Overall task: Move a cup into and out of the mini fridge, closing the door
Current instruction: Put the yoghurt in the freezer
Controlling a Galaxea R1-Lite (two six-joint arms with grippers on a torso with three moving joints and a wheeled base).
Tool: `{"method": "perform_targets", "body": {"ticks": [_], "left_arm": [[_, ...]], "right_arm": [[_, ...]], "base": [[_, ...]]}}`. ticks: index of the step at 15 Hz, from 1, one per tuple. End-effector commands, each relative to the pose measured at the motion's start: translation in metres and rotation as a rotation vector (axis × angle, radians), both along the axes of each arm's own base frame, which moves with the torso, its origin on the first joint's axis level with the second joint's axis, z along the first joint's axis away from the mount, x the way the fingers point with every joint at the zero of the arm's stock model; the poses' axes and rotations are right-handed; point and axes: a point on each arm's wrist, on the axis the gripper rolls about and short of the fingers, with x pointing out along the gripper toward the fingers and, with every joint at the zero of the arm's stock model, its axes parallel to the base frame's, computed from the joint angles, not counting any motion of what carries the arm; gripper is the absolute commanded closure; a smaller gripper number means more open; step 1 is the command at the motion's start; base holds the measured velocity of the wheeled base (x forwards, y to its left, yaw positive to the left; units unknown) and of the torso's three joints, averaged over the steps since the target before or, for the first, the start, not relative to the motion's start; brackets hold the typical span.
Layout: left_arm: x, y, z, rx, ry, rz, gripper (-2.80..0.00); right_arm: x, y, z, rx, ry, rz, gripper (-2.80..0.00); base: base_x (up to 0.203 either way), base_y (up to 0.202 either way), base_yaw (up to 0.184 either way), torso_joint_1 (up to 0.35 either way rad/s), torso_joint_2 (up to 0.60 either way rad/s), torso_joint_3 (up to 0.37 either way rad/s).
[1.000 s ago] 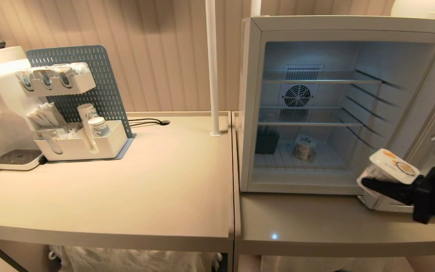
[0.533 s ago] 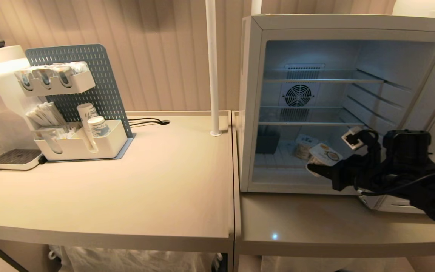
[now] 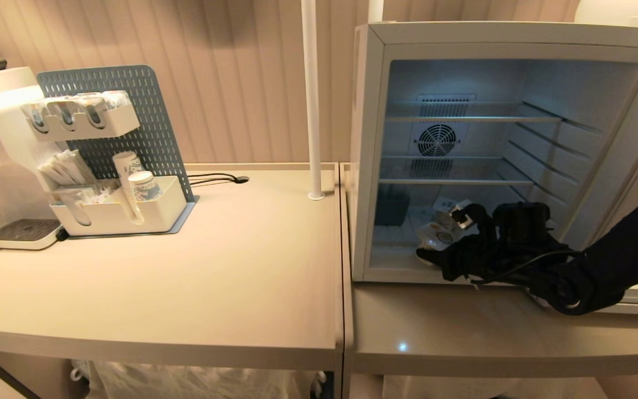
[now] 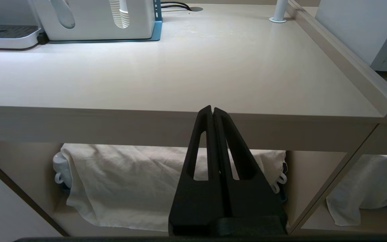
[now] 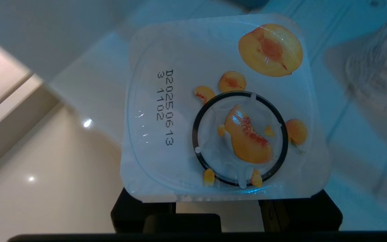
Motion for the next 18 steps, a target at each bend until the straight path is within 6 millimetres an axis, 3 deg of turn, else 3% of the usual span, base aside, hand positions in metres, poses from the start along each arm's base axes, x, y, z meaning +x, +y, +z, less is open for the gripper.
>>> {"method": "perform_targets", "body": {"ticks": [1, 8, 12, 13, 18], "left_arm": [[0.000, 0.000, 0.000, -0.001, 0.001, 0.000, 0.00], [0.000, 0.000, 0.000, -0.001, 0.001, 0.000, 0.00], [0.000, 0.000, 0.000, -0.001, 0.002, 0.000, 0.00], [0.000, 0.000, 0.000, -0.001, 0.001, 0.000, 0.00], [0.000, 0.000, 0.000, -0.001, 0.002, 0.000, 0.00]], "right_arm": [[0.018, 0.004, -0.015, -0.009, 0.020, -0.024, 0.00], [0.052, 0.008, -0.025, -0.020, 0.050, -0.133, 0.00], [0.052, 0.007, -0.023, -0.034, 0.046, -0.159, 0.00], [0.053, 0.007, -0.023, -0.034, 0.046, -0.163, -2.80], [0.034, 0.003, -0.009, -0.028, 0.049, -0.172, -2.80]], "base": [[0.000, 0.000, 0.000, 0.000, 0.00, 0.000], [0.000, 0.000, 0.000, 0.000, 0.00, 0.000], [0.000, 0.000, 0.000, 0.000, 0.00, 0.000], [0.000, 0.000, 0.000, 0.000, 0.00, 0.000], [0.000, 0.000, 0.000, 0.000, 0.00, 0.000]]}}
